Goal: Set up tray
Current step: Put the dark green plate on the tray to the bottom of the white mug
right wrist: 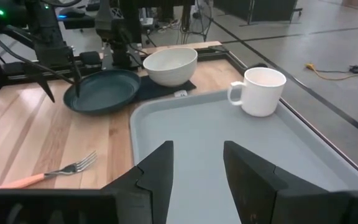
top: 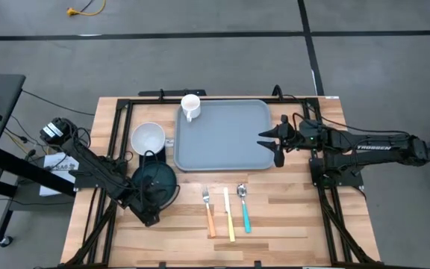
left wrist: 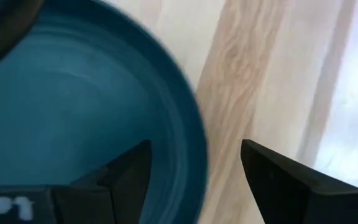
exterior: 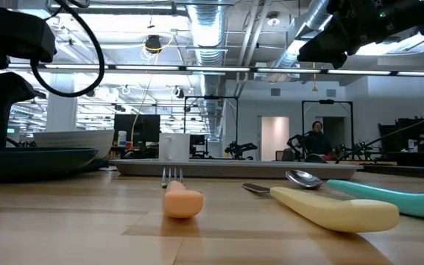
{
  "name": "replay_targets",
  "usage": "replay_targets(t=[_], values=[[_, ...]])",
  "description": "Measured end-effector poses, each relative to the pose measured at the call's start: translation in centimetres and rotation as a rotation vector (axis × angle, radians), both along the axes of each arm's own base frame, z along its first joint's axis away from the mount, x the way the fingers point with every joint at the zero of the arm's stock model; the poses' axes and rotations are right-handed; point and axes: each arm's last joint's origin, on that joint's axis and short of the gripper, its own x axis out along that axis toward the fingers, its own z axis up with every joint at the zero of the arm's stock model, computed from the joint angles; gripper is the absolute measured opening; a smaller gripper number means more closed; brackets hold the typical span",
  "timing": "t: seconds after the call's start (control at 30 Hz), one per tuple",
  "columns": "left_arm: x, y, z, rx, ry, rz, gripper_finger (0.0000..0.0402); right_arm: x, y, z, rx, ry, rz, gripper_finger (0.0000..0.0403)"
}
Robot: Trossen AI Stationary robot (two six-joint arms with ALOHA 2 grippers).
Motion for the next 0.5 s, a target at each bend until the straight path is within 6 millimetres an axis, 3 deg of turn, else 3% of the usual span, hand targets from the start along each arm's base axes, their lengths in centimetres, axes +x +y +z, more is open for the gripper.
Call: replay_targets(t=[0.27, 0.5], values=[[-0.1, 0.1, -0.4, 0.029, 0.032, 0.000, 0.0235, 0.0, 0.0, 0.0, 0.000, 0.000, 0.000, 0.0134], [0.4, -0.6, -3.0, 0.059, 0.169, -0.025, 0.0235, 0.0, 0.0, 0.0, 0.000, 0.001, 0.000, 0.0133]])
